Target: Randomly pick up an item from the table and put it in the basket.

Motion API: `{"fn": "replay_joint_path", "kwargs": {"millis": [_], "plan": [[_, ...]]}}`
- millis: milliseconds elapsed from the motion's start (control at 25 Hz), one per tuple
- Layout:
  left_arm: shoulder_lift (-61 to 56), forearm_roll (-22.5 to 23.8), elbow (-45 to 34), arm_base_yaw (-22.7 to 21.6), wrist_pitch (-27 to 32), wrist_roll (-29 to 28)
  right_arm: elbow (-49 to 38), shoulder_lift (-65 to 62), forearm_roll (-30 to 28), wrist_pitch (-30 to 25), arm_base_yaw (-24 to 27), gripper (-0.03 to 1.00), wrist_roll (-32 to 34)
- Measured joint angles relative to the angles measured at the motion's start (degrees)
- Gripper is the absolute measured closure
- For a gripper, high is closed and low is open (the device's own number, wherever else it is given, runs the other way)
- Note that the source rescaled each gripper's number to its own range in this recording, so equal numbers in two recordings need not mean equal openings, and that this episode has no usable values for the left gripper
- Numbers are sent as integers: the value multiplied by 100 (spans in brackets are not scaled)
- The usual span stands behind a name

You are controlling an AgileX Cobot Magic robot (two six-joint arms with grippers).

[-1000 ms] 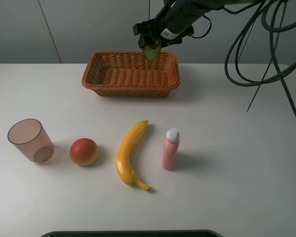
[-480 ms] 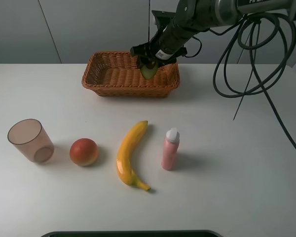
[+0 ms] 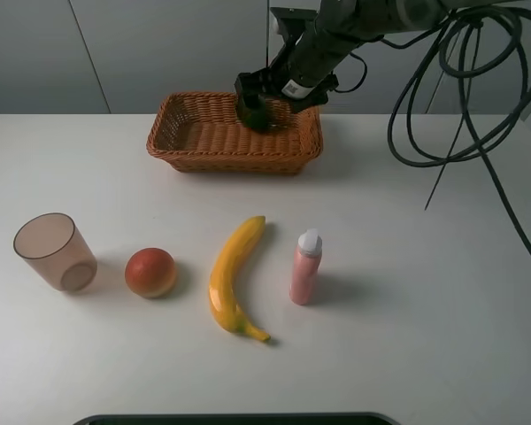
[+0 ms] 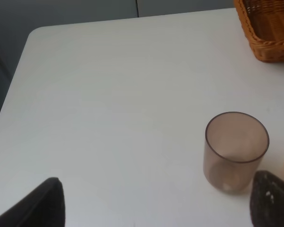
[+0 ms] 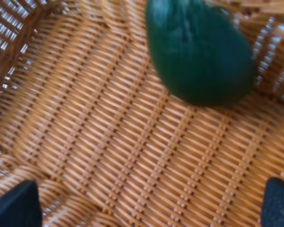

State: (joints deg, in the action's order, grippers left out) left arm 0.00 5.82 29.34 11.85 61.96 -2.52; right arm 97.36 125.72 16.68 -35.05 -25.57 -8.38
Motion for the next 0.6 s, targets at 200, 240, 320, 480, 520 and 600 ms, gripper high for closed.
{"fn": "replay_joint_path", "kwargs": {"millis": [200, 240, 320, 480, 520, 600], "plan": [[0, 0, 0, 0, 0, 0, 0, -817, -527, -714, 0, -3, -46], [0, 0, 0, 0, 0, 0, 0, -1041, -629, -916, 0, -3, -60], [0, 0, 0, 0, 0, 0, 0, -1496, -783, -1287, 0, -3, -75], [0, 0, 0, 0, 0, 0, 0, -2538, -1032, -1984, 98, -3, -103], [0, 0, 0, 0, 0, 0, 0, -2824, -1137, -2169, 125, -3, -103], [0, 0, 0, 0, 0, 0, -77, -3380, -1335, -2435, 175, -3, -103]]}}
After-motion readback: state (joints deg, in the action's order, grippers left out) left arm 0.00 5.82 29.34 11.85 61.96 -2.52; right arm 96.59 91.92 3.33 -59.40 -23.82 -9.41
